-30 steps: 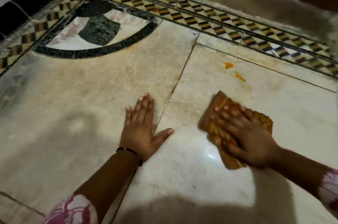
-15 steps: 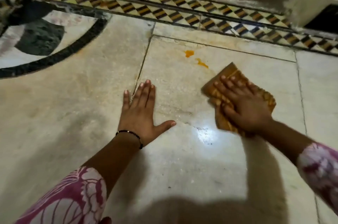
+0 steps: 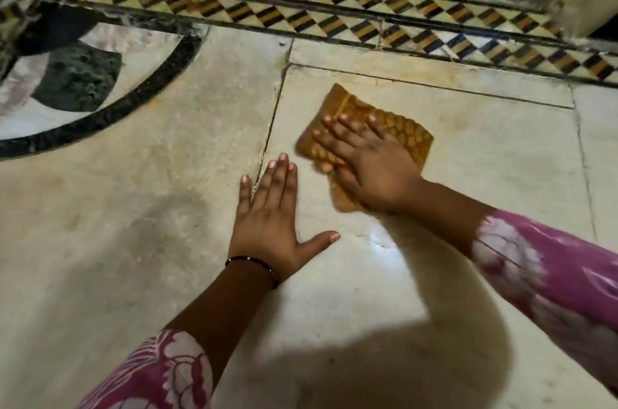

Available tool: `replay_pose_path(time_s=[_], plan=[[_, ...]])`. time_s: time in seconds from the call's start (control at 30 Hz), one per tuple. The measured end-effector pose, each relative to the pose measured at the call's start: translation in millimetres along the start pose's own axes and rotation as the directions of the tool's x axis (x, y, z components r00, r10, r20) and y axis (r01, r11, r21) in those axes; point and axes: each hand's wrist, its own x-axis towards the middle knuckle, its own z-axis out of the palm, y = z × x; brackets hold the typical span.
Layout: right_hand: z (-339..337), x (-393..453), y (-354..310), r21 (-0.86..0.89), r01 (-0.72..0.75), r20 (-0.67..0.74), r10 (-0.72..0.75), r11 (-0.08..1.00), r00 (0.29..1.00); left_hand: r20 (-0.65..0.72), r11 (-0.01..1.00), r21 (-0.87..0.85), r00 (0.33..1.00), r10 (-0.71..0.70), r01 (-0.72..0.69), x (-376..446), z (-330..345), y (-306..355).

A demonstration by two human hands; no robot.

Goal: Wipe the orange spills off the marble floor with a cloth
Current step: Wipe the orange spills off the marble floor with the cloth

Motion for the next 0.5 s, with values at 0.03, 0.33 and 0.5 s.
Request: replay_pose_path(time_s=[0.03,0.33,0.5], plan=[[3,-20,11,0.014,-0.022,-0.018,0.022,1.000,1.000,-0.005,1.000,-0.003,1.000,0.005,-0.005,0,0,0],[-24,47,88,-0.031,-0.412,-0.087,0.408,0.911,0.909,0.005,1.000,-0.025,1.000,0.005,-0.005,0,-1,0],[-22,72,23,-0.020,-0.258,-0.088,0.255,0.966,0.963,0.011,1.000,-0.031,1.000,0.004,-0.004,0,-3,1]])
